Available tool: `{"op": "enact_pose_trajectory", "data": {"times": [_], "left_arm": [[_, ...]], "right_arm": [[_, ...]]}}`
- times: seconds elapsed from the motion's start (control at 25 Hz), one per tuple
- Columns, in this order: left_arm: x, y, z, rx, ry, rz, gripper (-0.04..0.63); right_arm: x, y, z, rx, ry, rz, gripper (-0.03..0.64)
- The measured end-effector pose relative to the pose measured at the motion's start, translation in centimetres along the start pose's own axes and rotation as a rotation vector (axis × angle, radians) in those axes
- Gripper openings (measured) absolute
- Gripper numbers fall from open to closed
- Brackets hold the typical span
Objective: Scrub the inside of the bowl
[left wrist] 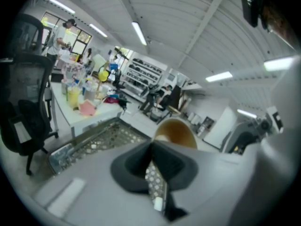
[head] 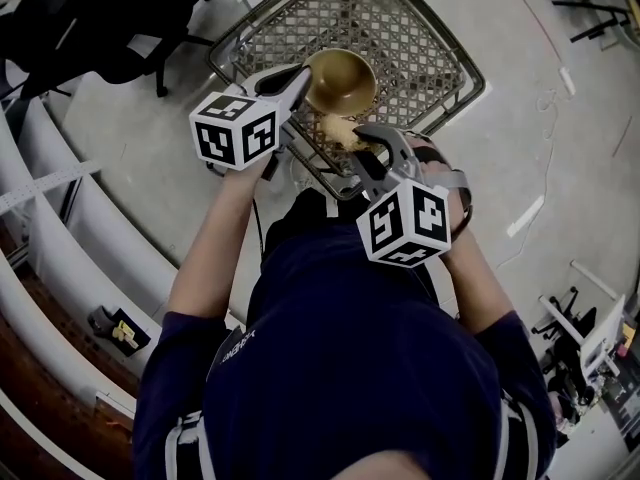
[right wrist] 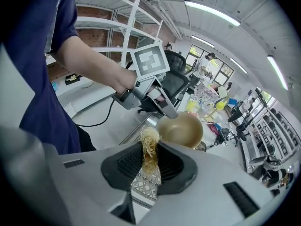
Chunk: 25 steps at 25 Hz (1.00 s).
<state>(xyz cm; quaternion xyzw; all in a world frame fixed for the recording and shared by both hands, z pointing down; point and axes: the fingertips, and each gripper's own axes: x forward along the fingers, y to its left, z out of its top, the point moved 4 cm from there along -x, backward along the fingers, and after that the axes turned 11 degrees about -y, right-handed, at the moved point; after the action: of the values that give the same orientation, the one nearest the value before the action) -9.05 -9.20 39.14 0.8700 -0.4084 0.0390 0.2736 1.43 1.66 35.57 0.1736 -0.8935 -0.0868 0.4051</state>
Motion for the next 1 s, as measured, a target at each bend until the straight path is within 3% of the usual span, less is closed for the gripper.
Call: {"op": "enact_pose_trajectory", "data": {"times": [0.64, 1.0], "left_arm": [[-0.5, 0.3, -0.9, 0.098, 0.078, 0.019, 0.012], [-0.5, 0.6, -0.7, 0.068, 0.055, 0.028, 0.014]], "right_arm": [[-3.6, -5.2, -1.6, 0.035, 0.029, -0.166, 0.071], [-1.9, -2.1, -1.0, -0.005, 0.047, -0.065, 0.071]]}}
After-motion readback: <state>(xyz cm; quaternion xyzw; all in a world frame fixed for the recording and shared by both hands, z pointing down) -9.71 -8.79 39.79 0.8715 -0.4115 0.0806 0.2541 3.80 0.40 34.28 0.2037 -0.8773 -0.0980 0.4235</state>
